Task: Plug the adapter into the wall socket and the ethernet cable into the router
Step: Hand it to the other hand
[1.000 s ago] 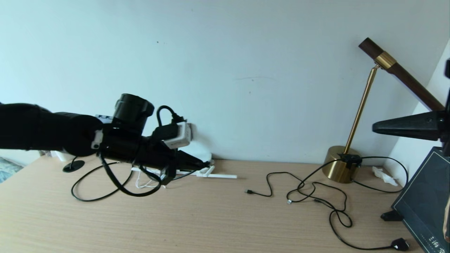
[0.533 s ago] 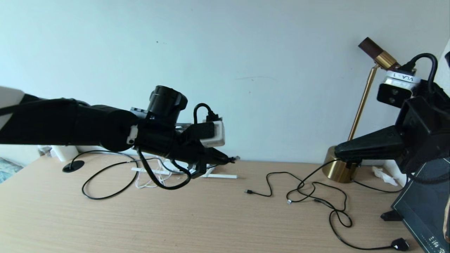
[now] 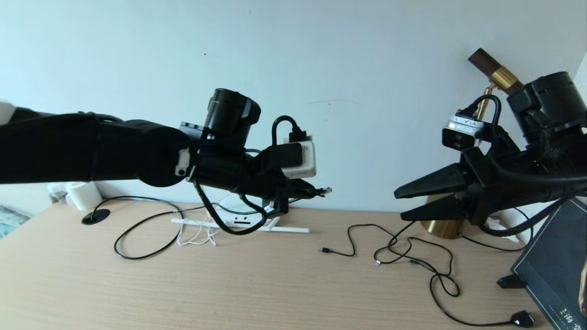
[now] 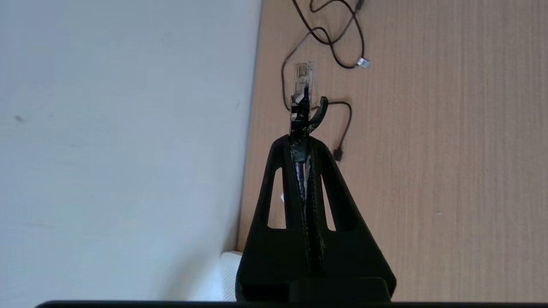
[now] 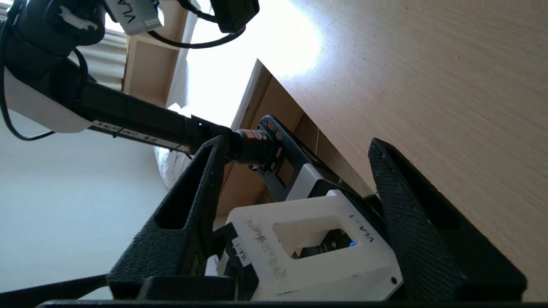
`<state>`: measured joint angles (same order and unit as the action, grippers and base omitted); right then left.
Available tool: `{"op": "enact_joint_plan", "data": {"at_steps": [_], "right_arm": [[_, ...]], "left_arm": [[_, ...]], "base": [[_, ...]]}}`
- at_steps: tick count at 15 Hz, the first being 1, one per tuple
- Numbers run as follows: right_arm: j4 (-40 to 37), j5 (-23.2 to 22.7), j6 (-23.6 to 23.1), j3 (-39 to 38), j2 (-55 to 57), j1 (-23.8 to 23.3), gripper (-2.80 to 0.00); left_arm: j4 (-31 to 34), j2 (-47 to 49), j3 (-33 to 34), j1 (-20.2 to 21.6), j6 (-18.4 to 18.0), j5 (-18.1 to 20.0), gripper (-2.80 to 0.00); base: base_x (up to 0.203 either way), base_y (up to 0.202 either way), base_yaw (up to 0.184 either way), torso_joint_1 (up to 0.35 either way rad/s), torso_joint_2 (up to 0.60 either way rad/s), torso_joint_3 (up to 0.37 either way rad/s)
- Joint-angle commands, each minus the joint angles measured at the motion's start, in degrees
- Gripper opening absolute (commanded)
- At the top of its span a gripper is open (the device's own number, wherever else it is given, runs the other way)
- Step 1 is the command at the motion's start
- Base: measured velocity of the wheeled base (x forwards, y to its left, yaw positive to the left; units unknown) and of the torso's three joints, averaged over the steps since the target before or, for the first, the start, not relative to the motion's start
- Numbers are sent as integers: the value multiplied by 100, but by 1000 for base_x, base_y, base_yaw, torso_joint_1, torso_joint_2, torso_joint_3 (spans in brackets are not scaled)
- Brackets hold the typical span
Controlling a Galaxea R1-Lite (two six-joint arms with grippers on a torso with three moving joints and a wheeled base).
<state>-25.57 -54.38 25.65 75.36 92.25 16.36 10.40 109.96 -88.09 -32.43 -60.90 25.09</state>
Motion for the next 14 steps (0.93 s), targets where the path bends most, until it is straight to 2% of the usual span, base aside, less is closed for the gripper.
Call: {"op": "enact_joint_plan", "data": {"at_steps": [1, 4, 7, 12, 14], "right_arm": [[157, -29, 31, 90, 251, 108, 0], [193, 61, 62, 391, 388, 309, 0], [200, 472, 63, 636, 461, 543, 0], [204, 510, 140, 1219, 901, 561, 0], [290, 525, 160, 1253, 979, 561, 0]], "left_arm": [[41, 60, -235, -20, -28, -44, -280], [335, 28, -529, -112, -27, -157, -280], [454, -36, -622, -211, -27, -328, -280], [607, -157, -745, -459, -27, -361, -280], [622, -144, -803, -569, -13, -500, -280]], "base": [[0, 0, 0, 0, 0, 0], [0, 0, 0, 0, 0, 0], [0, 0, 0, 0, 0, 0], [0, 0, 0, 0, 0, 0], [0, 0, 0, 0, 0, 0]]}}
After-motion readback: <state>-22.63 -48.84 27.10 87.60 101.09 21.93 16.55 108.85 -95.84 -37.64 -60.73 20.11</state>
